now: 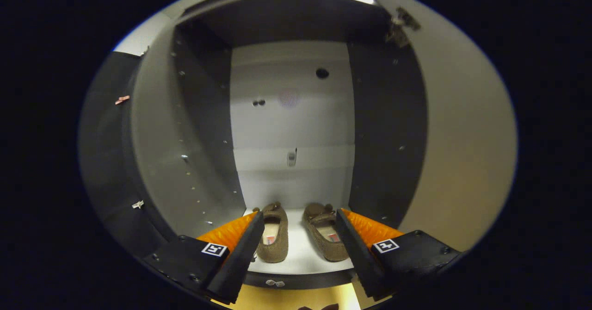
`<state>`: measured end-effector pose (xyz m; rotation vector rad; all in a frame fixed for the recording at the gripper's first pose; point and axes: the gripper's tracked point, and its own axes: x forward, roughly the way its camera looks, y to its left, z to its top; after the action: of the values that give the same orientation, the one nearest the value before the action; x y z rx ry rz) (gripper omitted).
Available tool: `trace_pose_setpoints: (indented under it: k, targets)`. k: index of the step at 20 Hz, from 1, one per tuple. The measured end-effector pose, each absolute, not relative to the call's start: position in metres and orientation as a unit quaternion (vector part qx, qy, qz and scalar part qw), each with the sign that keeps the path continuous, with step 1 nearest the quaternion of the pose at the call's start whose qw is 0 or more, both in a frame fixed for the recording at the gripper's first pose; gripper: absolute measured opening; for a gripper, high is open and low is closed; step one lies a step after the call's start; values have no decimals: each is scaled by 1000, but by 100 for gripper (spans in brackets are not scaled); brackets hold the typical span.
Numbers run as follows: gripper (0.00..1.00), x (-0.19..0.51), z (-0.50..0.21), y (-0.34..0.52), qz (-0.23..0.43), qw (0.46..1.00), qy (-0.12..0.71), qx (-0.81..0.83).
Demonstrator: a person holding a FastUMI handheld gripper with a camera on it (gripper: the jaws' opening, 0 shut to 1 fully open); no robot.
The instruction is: Open the shoe cabinet door, grab the shoes and put them into the shoe cabinet, then close the shoe cabinet door.
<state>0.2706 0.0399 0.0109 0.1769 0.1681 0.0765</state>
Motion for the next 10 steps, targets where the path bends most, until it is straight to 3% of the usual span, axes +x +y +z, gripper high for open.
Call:
trace_pose_setpoints:
  k: [4,10]
  targets:
    - [98,191,41,19,25,996,20,81]
    - [98,87,47,-22,18,997,2,73]
